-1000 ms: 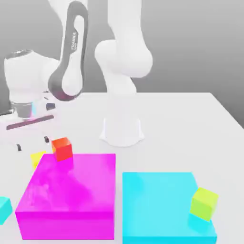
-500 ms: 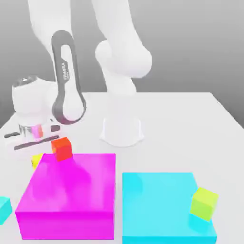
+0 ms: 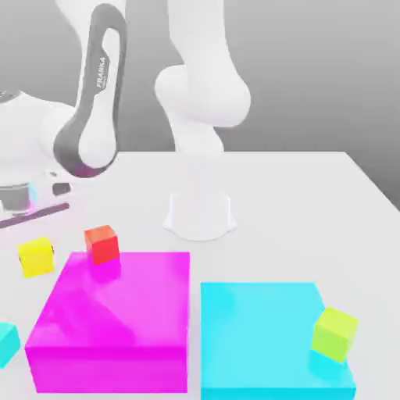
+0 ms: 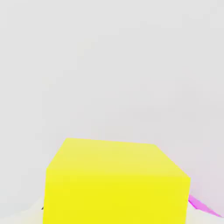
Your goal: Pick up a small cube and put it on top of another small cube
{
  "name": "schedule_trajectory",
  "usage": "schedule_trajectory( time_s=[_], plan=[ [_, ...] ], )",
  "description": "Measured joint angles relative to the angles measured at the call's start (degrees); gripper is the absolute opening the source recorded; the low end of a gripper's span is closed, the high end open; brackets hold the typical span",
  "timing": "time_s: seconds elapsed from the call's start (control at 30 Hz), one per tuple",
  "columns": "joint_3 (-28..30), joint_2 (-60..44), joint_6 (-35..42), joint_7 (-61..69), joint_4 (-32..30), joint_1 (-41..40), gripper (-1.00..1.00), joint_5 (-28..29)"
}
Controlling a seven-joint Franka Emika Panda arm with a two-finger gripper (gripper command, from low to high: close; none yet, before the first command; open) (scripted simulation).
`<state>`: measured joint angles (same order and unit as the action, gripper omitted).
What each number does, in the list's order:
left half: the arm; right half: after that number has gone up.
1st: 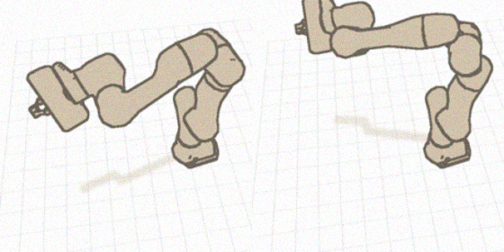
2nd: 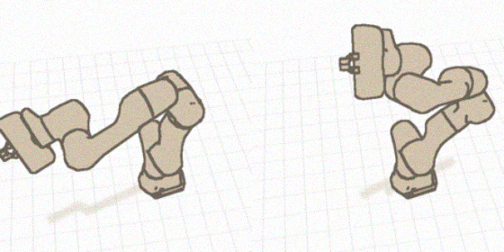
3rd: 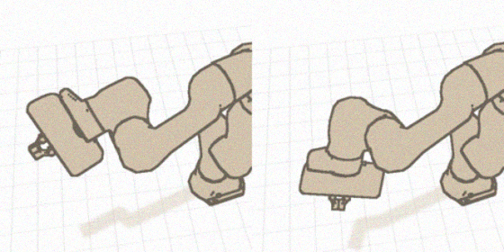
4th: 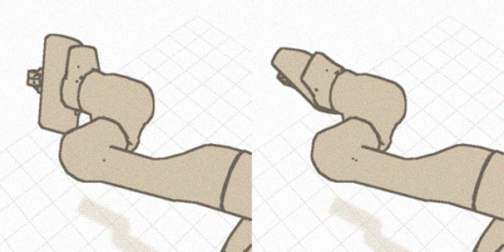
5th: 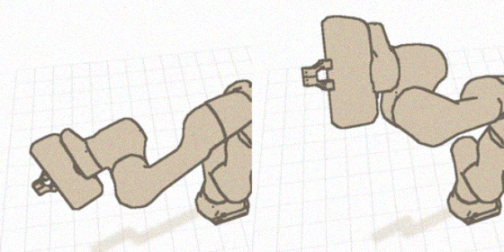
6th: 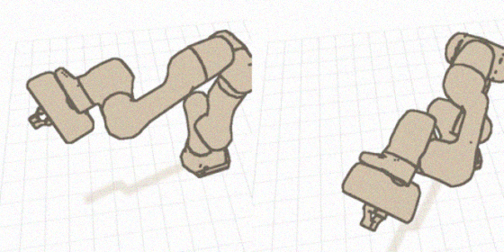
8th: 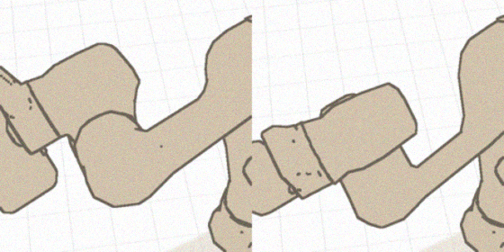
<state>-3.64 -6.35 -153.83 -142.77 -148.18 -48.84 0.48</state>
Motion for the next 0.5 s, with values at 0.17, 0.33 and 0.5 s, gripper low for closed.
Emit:
schedule_trajectory(
  time_s=[0.17, 0.33, 0.5],
  plan=[
    [-1.19, -4.26, 5.68, -2.11, 10.24, 2.55, -1.00, 1.00],
    [-1.38, -10.84, 4.57, -4.03, 16.19, 4.14, -1.00, 2.43],
    [-0.98, -14.37, 1.40, -4.50, 16.51, 4.53, 1.00, 3.07]
  ],
)
